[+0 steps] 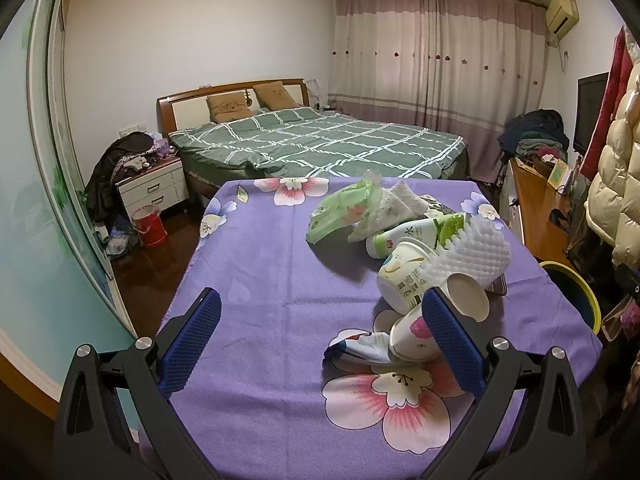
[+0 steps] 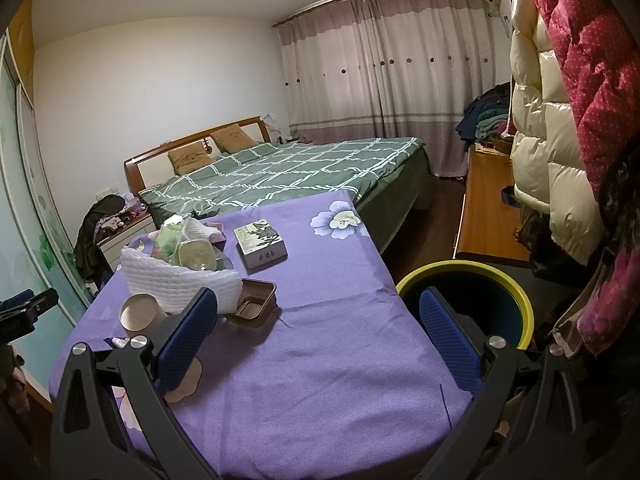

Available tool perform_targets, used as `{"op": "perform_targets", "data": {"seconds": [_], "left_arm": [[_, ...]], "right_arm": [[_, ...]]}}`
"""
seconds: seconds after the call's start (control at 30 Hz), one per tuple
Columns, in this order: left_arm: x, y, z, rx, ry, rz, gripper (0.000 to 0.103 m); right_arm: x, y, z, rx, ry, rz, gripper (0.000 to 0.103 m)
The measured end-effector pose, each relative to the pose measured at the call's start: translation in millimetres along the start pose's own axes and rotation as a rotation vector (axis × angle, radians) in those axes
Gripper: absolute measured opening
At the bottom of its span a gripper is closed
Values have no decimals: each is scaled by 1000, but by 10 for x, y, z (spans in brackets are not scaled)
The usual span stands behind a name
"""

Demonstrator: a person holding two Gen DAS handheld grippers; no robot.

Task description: Collect trash

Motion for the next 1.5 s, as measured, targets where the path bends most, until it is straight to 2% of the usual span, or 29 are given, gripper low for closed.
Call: {"op": "perform_targets", "data": {"seconds": [1.1, 1.3, 1.5], "left_arm": [[28, 29, -7, 8, -7, 5, 99], [48, 14, 159, -8, -41, -5, 99], [68, 19, 333, -22, -71, -5, 99]], "right_arm": [[54, 29, 6, 2, -7, 11, 97], [115, 17, 155, -21, -33, 15, 97], [233, -10, 565, -77, -104, 24, 97]]}}
Point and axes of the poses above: each gripper's, at about its wrist camera, not at the fingertips, and x roughly the way its jaws point, z to its left, y to its underside, the point moved 9 cm from there along x, roughly the way its jaws point, and after that the axes turned 7 degrees about y, right-handed, at the moved point
